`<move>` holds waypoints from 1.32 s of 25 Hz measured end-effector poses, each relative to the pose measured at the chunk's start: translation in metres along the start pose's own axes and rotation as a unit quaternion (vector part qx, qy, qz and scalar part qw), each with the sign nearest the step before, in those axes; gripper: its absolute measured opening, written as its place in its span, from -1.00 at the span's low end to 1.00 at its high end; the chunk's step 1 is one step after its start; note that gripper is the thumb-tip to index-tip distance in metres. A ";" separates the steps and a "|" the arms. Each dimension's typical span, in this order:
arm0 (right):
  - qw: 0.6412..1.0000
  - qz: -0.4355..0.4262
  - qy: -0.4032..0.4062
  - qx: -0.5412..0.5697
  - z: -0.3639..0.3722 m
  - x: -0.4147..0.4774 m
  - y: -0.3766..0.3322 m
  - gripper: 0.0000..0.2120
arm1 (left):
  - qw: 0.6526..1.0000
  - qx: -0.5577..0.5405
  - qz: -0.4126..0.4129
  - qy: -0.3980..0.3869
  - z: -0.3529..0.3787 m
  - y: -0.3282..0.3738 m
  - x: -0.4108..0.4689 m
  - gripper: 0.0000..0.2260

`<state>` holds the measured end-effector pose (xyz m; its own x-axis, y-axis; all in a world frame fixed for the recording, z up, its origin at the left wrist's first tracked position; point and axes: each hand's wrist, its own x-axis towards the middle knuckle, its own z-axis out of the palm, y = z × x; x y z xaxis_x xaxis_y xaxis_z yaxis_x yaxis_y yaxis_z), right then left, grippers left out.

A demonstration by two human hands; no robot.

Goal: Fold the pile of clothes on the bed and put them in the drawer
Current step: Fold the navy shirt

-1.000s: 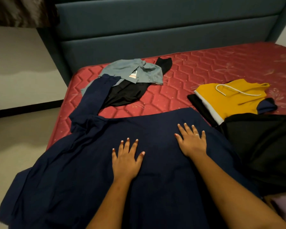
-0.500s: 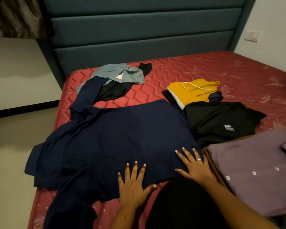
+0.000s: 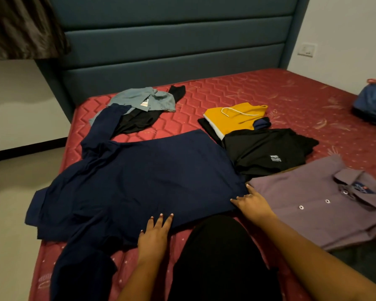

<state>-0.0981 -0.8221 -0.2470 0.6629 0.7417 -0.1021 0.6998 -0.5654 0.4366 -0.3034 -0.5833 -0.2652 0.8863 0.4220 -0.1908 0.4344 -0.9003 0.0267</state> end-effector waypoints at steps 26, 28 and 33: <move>0.772 -0.307 -0.318 0.457 -0.214 -0.046 -0.326 -0.36 | 0.720 -0.628 -0.141 -0.259 -0.038 -0.188 -0.215 -0.85; 0.702 -0.311 -0.403 0.498 -0.225 -0.049 -0.319 -0.52 | 0.686 -0.675 -0.099 -0.251 -0.045 -0.199 -0.224 -0.75; 0.638 -0.310 -0.498 0.499 -0.227 -0.028 -0.315 -0.45 | 0.722 -0.648 -0.180 -0.162 -0.044 -0.193 -0.222 -0.75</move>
<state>-0.3977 -0.5833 -0.1790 -0.3321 0.6180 -0.7126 0.4013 -0.5911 -0.6996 -0.5771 -0.4981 -0.1852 0.6850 0.3687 -0.6284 0.5988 0.2063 0.7738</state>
